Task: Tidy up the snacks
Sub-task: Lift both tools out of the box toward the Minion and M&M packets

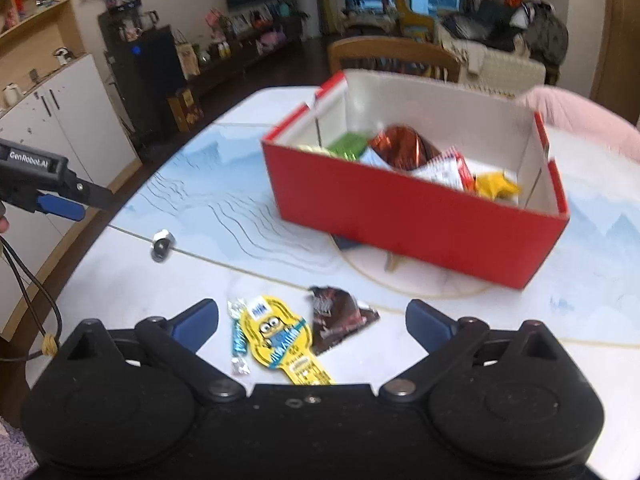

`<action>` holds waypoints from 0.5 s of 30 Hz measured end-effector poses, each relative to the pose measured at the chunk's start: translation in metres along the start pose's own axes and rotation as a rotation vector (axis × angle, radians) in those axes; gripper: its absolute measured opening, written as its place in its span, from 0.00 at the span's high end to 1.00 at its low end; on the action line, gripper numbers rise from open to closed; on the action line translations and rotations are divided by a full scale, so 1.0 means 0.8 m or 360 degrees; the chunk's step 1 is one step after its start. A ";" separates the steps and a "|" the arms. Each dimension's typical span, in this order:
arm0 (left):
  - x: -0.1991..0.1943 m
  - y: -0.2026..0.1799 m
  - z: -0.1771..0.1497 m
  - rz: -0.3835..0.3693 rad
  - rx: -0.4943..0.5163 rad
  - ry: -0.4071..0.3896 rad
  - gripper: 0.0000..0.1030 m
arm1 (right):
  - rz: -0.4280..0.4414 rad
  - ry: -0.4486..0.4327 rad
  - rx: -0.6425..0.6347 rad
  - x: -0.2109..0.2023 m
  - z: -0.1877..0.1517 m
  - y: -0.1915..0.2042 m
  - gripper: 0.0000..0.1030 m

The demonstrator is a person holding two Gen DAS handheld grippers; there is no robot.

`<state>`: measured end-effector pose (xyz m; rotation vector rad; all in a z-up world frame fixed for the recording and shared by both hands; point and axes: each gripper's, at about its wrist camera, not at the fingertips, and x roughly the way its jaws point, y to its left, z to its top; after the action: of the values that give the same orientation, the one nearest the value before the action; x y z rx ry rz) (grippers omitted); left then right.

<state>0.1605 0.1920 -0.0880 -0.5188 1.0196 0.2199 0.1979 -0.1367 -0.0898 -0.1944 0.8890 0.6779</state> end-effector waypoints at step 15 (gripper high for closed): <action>0.090 0.007 0.003 0.0131 -0.0186 0.0152 0.23 | 0.0003 0.0212 0.0090 0.073 -0.005 -0.029 0.32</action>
<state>0.1969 0.1936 -0.1506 -0.5985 1.1272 0.3322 0.2352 -0.1290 -0.1401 -0.1899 1.0347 0.6466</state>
